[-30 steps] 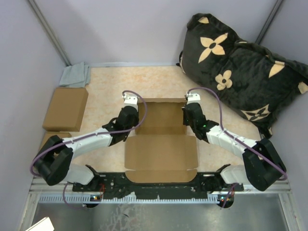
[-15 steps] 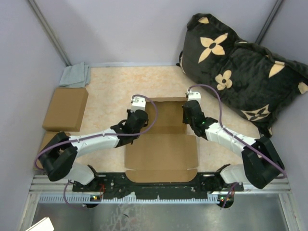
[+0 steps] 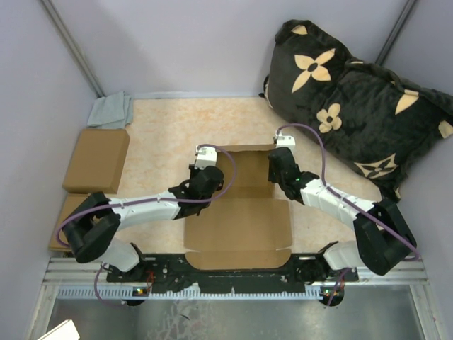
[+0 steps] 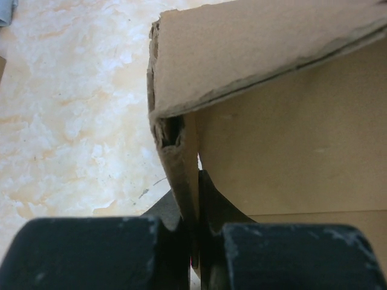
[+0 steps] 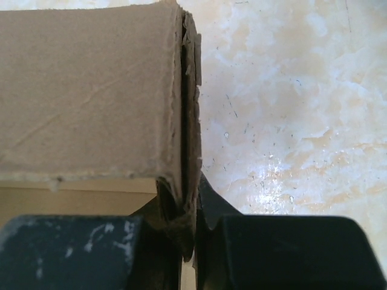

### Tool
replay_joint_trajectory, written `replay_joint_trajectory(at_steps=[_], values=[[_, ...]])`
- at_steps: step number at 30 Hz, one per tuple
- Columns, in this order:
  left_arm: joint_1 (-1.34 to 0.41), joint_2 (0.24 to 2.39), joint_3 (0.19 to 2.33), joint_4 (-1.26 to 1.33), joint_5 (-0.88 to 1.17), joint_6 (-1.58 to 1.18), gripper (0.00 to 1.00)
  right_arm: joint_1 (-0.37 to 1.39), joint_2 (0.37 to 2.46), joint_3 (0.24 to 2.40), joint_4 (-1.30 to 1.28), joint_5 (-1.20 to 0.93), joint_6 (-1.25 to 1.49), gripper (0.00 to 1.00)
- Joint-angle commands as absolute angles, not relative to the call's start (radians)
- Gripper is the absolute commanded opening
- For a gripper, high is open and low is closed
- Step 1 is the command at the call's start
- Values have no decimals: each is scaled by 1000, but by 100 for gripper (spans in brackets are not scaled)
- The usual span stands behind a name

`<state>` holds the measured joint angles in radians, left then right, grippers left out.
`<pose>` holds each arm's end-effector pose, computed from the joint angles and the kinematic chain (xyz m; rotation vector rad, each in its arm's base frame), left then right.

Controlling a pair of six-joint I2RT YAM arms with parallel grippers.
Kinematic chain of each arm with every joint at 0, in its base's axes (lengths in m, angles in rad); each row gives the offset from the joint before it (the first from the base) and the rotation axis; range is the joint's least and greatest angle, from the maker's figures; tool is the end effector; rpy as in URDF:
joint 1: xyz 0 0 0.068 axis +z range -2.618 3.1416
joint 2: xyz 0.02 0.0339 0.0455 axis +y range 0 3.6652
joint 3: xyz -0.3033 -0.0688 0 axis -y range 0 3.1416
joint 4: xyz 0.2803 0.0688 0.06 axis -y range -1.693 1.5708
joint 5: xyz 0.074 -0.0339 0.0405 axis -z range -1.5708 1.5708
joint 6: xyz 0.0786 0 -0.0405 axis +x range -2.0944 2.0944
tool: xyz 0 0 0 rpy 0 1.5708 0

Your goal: Fold the paper box

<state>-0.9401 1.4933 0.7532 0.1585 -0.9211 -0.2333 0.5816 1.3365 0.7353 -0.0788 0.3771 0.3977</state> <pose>0.2543 -0.2421 0.2044 0.1759 1.9072 0.2120 0.2908 0.1566 0.2070 -0.0024 2.1979 0.1229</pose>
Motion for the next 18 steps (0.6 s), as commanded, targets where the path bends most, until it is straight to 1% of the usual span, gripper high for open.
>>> replay_joint_trajectory(at_steps=[1, 2, 7, 18], values=[[-955, 1475, 766, 145, -793, -273, 10, 600, 1338, 803, -2, 354, 431, 7], [-954, 1465, 760, 148, -761, -289, 13, 600, 1341, 804, -4, 354, 433, 7], [-954, 1409, 716, 184, -669, -317, 24, 600, 1355, 808, -10, 356, 440, 7], [-954, 1343, 649, 180, -638, -347, 32, 600, 1348, 791, 12, 359, 448, 7]])
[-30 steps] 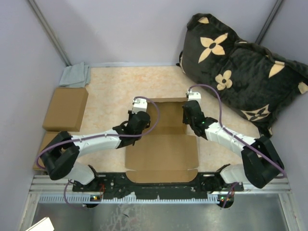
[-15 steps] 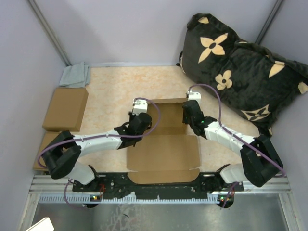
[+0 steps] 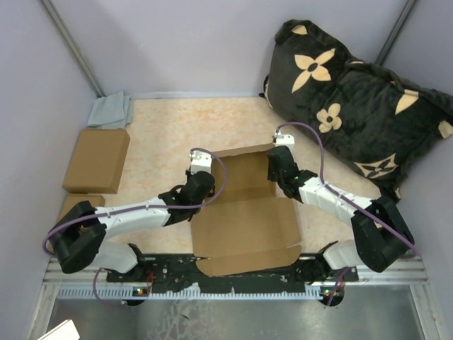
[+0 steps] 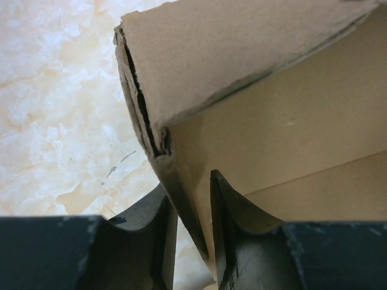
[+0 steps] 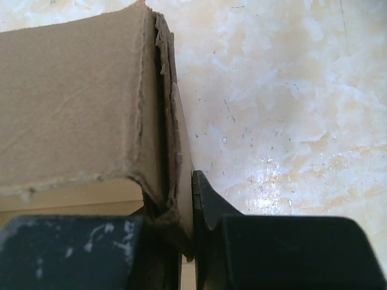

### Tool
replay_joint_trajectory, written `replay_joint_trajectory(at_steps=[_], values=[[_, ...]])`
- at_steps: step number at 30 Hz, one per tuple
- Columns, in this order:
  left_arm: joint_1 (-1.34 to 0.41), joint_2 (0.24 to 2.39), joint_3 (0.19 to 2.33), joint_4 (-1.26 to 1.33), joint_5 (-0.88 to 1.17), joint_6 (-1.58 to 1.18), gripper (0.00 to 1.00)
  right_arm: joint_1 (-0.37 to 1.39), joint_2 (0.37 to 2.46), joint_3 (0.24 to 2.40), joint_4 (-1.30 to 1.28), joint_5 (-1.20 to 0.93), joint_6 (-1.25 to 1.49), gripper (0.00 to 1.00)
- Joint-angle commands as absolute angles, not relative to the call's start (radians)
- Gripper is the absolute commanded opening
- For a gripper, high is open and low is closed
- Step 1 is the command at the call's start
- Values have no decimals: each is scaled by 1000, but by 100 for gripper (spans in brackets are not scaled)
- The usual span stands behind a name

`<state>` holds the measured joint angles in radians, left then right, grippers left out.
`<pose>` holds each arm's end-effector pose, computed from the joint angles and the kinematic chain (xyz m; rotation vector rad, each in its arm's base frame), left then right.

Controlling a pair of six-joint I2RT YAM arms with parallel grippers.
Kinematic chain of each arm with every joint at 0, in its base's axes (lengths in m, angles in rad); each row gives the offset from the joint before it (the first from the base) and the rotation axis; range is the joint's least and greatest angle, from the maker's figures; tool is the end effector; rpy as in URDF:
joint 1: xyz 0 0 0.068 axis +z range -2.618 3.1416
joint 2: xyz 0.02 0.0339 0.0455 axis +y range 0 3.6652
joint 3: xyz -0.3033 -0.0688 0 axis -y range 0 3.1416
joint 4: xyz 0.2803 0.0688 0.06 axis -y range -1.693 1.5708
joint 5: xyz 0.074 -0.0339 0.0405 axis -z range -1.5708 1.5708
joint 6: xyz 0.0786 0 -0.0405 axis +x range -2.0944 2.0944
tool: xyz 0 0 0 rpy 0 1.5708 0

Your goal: Fold the paper box

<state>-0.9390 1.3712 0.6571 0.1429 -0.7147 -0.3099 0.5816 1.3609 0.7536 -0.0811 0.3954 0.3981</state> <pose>0.2324 -0.2304 0.2004 0.2254 1.9788 -0.0319 0.2960 0.1584 0.2064 0.0056 2.1990 0.0995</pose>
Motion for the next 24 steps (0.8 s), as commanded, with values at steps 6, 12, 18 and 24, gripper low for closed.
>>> replay_joint_trajectory(at_steps=[6, 12, 18, 24], values=[[-954, 1323, 644, 166, -649, -353, 40, 600, 1344, 793, 12, 359, 443, 7], [-954, 1283, 662, 133, -664, -362, 53, 600, 1359, 826, -26, 365, 458, 7], [-954, 1213, 696, 23, -666, -395, 53, 598, 1423, 919, -151, 376, 493, 8], [-954, 1124, 727, -108, -675, -411, 54, 595, 1475, 985, -224, 344, 527, 9]])
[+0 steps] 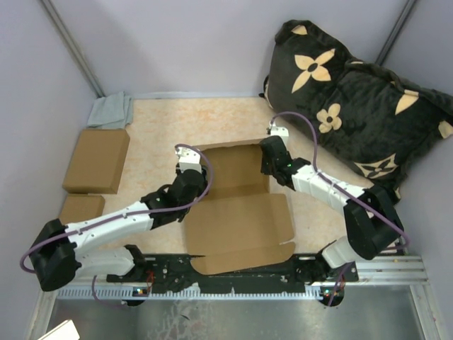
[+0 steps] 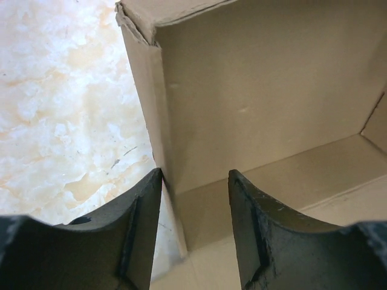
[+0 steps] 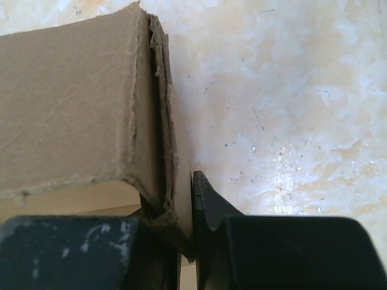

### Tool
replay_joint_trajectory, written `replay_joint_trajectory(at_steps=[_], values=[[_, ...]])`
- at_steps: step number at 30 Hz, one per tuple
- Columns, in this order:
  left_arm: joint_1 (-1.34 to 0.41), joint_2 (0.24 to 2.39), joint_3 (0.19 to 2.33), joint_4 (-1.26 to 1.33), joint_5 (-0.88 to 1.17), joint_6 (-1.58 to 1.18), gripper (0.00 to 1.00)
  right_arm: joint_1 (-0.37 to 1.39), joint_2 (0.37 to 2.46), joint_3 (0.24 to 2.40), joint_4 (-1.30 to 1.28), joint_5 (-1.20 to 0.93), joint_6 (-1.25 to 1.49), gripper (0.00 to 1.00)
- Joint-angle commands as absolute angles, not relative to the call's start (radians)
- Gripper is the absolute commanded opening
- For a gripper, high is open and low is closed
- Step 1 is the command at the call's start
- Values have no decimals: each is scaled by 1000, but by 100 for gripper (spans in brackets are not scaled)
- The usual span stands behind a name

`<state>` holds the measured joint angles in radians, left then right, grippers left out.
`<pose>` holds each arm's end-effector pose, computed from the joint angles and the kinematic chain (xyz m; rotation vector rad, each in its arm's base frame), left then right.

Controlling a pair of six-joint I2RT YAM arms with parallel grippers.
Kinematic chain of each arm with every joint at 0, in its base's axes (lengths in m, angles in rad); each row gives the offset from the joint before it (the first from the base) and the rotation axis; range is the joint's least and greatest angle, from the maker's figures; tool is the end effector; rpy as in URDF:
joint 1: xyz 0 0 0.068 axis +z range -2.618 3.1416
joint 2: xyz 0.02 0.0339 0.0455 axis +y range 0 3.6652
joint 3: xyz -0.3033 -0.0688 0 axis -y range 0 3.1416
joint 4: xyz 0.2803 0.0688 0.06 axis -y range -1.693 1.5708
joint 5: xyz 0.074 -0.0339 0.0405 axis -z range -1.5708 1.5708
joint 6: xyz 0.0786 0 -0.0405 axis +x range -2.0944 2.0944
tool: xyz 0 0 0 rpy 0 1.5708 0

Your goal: Fold the paper box

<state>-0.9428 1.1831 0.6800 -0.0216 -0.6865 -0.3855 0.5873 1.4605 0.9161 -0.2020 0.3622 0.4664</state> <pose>0.2145 -0.2107 0.2442 0.1485 1.9658 -0.1429 0.3199 0.1795 0.2210 0.0440 2.2621 0.1389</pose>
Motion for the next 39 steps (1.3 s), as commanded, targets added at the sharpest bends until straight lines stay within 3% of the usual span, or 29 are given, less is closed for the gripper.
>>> replay_joint_trajectory(at_steps=[1, 13, 24, 33, 39], values=[[-954, 1113, 730, -126, -678, -411, 54, 595, 1477, 987, -224, 339, 532, 9], [-953, 1034, 754, -192, -677, -443, 55, 589, 1468, 1017, -272, 282, 545, 12], [-907, 962, 929, -360, -641, -393, 63, 588, 1417, 977, -323, 149, 550, 37], [-906, 866, 890, -358, -663, -342, 64, 581, 1326, 1030, -368, 291, 419, 48], [-907, 807, 841, -354, -683, -336, 65, 555, 1415, 1087, -394, 277, 406, 47]])
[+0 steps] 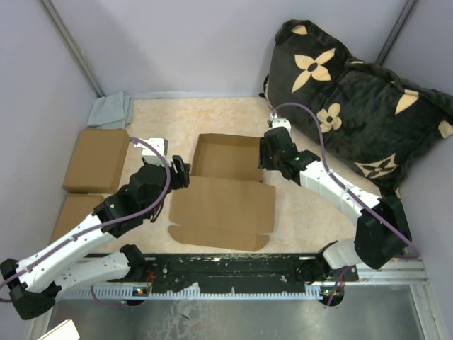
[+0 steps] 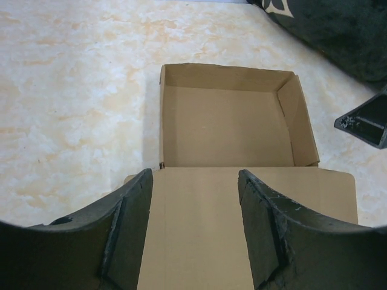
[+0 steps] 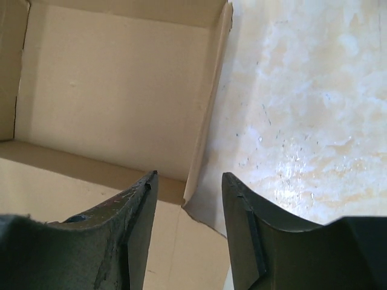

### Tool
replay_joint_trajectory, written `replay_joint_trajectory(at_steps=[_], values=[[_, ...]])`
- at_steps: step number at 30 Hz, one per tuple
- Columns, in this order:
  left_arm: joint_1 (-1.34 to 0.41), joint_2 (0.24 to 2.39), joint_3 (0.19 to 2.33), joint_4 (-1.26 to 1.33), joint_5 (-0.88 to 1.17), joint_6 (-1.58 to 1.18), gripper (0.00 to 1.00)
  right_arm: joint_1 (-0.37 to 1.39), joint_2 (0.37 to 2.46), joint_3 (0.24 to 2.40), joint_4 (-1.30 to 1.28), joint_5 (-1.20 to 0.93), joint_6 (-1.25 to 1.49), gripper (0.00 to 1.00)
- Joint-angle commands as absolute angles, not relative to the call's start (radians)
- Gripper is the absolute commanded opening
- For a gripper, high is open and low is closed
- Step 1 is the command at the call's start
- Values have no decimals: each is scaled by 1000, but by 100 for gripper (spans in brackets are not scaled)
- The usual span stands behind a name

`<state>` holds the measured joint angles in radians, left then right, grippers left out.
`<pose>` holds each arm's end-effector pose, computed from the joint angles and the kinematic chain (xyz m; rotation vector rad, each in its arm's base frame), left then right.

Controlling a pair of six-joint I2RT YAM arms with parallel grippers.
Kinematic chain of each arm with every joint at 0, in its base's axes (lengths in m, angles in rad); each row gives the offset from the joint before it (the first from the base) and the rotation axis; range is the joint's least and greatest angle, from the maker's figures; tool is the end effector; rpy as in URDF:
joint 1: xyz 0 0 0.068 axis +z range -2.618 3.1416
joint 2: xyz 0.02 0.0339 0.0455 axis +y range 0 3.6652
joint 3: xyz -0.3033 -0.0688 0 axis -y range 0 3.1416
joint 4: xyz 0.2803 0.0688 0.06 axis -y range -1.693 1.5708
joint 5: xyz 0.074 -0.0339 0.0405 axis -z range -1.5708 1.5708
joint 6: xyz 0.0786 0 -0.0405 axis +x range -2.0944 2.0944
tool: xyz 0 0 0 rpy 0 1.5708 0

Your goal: Fold the paper box

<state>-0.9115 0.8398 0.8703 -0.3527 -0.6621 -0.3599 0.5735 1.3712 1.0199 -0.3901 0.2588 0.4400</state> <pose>0.1759 -0.1481 0.3648 0.0606 1.8305 -0.2688 0.3085 0.1753 0.2694 -0.0218 2.2925 0.2286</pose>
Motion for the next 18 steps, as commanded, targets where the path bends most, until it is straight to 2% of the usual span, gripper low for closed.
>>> replay_joint_trajectory(at_steps=[1, 4, 10, 18], values=[[-906, 801, 835, -356, -689, -334, 65, 549, 1430, 1085, -399, 282, 414, 46], [-905, 786, 819, -359, -699, -328, 65, 524, 1448, 1055, -380, 296, 435, 41], [-906, 779, 808, -357, -691, -296, 65, 503, 1486, 1038, -405, 322, 411, 16], [-906, 776, 803, -382, -680, -269, 65, 508, 1491, 1000, -446, 233, 380, 13]])
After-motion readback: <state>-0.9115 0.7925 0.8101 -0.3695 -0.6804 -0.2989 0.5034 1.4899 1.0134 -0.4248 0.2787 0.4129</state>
